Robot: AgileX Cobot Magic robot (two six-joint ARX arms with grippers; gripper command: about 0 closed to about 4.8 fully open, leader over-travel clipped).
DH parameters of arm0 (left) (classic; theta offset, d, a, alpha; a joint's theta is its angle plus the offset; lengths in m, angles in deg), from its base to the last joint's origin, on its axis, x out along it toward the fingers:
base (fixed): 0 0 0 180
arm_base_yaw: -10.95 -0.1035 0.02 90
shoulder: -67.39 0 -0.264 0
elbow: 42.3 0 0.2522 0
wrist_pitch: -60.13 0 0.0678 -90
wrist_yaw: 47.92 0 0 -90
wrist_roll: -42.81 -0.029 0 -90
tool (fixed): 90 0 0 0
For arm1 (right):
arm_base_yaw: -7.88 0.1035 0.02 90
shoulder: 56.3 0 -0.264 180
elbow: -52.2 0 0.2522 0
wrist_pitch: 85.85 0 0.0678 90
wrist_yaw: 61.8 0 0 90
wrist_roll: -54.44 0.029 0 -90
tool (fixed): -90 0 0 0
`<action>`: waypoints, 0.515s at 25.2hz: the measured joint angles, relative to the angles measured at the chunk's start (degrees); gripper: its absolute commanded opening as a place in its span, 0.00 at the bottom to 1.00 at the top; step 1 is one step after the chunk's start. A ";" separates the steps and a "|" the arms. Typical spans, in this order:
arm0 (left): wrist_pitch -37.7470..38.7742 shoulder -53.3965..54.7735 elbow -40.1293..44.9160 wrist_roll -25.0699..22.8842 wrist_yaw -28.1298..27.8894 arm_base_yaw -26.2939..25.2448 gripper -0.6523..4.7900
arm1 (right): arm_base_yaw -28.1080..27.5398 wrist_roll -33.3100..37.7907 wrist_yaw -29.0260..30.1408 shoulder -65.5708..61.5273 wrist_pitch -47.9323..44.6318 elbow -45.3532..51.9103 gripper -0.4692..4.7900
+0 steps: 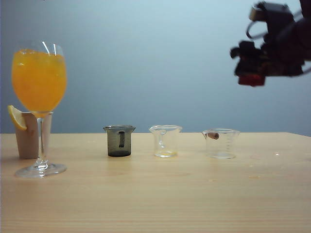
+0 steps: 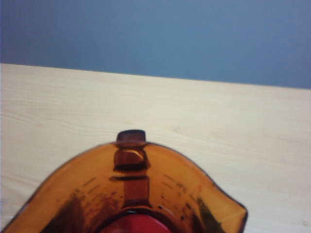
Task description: Pick up the fourth measuring cup from the left, pour the grenadine inside into the goblet, and finally put the measuring cup back in its original place.
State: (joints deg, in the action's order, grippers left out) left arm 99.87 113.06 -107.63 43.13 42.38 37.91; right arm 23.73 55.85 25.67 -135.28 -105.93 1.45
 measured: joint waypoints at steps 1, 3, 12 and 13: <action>1.22 -0.50 0.00 0.22 -0.15 0.00 0.11 | 1.68 0.02 -0.04 1.07 5.55 -2.80 0.57; 4.00 -1.53 -0.31 1.03 -0.52 -0.04 0.11 | 4.79 0.02 -0.04 1.16 13.64 -8.52 0.57; 11.52 -8.96 -0.37 0.35 -1.92 -0.07 0.11 | 14.95 0.02 1.16 -2.75 19.96 -25.88 0.57; 11.96 -9.70 -0.37 0.35 -2.38 -0.07 0.11 | 15.69 0.02 1.27 -3.45 21.22 -27.39 0.57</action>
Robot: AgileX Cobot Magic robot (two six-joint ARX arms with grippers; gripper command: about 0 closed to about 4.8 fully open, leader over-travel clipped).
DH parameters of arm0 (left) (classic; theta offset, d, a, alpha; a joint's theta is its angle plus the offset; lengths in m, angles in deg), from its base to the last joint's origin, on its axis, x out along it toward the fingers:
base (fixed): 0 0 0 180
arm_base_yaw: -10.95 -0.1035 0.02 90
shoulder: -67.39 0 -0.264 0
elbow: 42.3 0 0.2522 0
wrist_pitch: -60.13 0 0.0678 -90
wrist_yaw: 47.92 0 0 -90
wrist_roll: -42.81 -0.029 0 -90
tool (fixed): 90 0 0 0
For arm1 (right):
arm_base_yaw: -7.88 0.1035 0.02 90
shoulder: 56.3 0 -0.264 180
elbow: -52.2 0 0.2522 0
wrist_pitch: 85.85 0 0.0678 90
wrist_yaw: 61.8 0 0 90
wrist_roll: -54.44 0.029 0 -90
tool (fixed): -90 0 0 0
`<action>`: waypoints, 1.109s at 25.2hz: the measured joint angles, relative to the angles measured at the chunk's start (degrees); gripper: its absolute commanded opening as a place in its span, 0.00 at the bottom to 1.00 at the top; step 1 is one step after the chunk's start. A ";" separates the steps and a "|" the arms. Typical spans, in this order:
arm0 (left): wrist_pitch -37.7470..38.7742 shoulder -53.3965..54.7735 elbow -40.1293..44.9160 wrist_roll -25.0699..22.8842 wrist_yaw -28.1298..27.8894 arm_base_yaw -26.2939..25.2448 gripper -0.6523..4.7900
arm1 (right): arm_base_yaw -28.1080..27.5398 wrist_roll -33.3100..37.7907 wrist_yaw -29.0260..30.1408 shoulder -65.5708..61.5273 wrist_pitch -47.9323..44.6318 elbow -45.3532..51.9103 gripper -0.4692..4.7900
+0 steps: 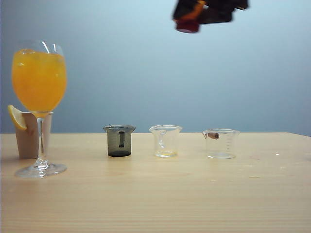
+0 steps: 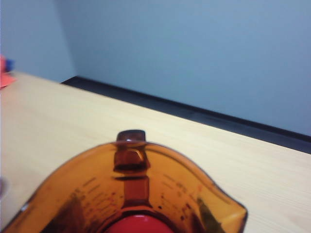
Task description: Pick up the fourth measuring cup from the left, pour the grenadine inside into the goblet, and finally put the measuring cup back in its original place.
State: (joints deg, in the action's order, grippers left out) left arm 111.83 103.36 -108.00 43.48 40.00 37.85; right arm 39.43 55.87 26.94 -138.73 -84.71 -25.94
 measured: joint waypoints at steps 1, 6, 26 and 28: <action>0.55 -1.01 0.00 0.00 -0.68 0.00 0.11 | 0.63 -0.02 0.07 -0.74 1.38 -1.51 0.57; 3.87 -3.98 -0.57 -0.02 -3.02 -0.02 0.11 | 5.09 0.00 2.86 -8.33 4.00 -11.43 0.57; -1.14 7.50 -1.60 -4.31 -0.96 -5.57 0.11 | 13.38 -4.35 8.81 -24.09 7.54 -25.53 0.57; -1.11 8.11 -1.60 -4.31 2.71 -9.46 0.11 | 13.62 -4.59 8.83 -25.05 7.85 -25.53 0.57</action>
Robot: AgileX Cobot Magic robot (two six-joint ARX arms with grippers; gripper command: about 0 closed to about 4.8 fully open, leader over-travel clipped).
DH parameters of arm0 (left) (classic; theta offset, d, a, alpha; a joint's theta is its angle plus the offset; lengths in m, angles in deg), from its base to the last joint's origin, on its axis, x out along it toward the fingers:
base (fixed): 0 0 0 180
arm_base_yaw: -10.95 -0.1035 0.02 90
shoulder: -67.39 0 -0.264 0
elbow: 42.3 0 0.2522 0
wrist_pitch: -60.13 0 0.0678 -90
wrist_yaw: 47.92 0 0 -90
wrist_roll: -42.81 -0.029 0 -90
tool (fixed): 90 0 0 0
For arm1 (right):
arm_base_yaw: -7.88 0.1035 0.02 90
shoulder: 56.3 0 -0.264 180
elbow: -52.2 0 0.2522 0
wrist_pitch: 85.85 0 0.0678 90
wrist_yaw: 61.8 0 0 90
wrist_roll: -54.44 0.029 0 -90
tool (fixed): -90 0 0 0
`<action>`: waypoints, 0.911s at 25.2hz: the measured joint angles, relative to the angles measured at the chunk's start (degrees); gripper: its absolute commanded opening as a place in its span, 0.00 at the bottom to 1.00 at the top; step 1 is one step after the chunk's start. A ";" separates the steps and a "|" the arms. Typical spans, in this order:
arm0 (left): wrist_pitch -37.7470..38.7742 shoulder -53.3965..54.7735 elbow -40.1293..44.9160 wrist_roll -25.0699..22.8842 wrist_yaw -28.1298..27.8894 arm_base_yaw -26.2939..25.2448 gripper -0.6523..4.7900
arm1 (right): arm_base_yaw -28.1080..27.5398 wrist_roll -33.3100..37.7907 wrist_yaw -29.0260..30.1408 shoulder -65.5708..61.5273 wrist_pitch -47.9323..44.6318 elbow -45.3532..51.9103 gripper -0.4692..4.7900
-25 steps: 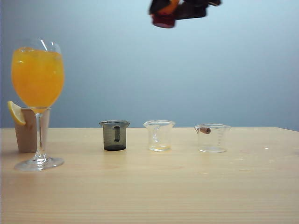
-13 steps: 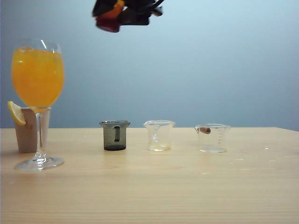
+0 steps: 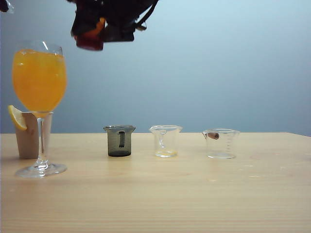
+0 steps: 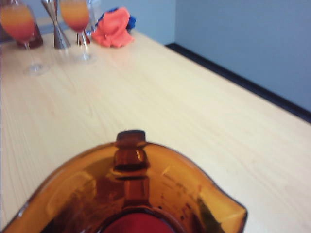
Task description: Pick up the fourth measuring cup from the left, pour the grenadine inside into the goblet, and finally put the measuring cup back in its original place.
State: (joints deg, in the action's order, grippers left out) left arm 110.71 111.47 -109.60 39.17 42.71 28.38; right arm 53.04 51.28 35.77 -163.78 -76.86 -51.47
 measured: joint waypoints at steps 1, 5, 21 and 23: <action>0.00 0.00 0.00 0.00 1.68 -1.81 0.11 | 0.31 -0.59 -0.11 -0.35 0.59 0.04 0.57; -0.09 -0.04 -0.02 0.00 2.97 -3.39 0.11 | 1.60 -3.98 -0.26 -0.31 0.76 0.20 0.57; -0.07 -0.02 -0.02 0.00 3.06 -3.37 0.11 | 3.80 -9.20 -1.51 -0.31 -0.33 0.20 0.57; -0.04 -0.02 -0.02 0.00 3.06 -3.37 0.11 | 3.80 -9.20 -1.53 -0.31 -0.33 0.20 0.57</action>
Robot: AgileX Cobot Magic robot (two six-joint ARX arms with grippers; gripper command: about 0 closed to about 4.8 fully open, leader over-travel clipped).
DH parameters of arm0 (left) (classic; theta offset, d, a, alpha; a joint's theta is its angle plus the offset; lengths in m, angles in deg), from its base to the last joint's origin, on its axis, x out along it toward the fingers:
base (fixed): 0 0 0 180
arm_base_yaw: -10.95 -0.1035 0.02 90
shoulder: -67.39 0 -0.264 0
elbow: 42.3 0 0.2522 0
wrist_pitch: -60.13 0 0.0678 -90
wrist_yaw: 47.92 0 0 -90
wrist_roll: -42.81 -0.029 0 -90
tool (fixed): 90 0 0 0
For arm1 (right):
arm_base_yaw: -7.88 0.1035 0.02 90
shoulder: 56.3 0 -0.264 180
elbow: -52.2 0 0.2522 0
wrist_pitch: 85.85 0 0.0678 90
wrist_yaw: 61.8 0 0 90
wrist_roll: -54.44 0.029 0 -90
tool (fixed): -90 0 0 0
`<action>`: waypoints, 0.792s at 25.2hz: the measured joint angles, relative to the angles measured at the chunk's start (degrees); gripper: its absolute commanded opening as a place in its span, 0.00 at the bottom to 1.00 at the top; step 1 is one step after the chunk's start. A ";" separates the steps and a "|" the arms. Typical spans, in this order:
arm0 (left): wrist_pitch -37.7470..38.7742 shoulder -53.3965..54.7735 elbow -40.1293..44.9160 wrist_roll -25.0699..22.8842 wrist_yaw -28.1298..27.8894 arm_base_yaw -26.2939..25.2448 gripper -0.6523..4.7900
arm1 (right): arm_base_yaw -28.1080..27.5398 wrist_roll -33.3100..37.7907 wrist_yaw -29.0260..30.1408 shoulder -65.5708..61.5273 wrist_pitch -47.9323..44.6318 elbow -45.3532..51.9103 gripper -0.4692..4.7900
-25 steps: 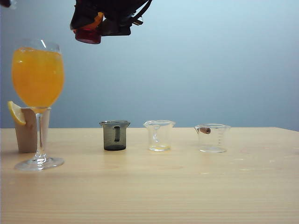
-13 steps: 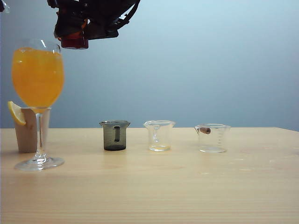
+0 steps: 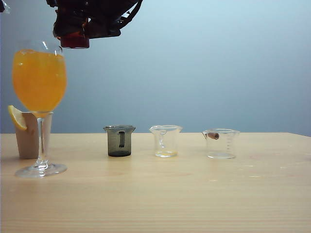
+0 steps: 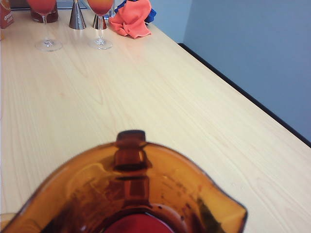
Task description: Pick up the fourth measuring cup from the left, pour the grenadine inside into the goblet, and finally put the measuring cup back in its original place.
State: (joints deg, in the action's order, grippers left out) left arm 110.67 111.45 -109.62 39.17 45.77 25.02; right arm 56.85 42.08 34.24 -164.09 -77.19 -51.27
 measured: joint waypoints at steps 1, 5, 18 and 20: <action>-0.02 0.00 0.00 0.00 0.00 0.00 0.11 | 0.00 0.00 0.00 0.00 -0.02 0.00 0.57; 0.00 0.00 0.02 0.00 0.00 0.00 0.11 | 0.39 -3.19 -0.02 0.00 -0.20 -0.04 0.57; 0.00 0.00 0.00 0.00 0.02 0.00 0.11 | 1.42 -14.10 -0.22 0.00 -1.90 -0.04 0.57; -0.02 0.00 0.00 0.00 0.00 0.00 0.11 | 1.40 -17.18 -0.22 0.00 -2.29 -0.02 0.57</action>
State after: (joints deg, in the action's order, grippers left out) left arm 110.65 111.45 -109.62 39.17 45.77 25.02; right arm 58.25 24.90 34.02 -164.09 -79.48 -51.29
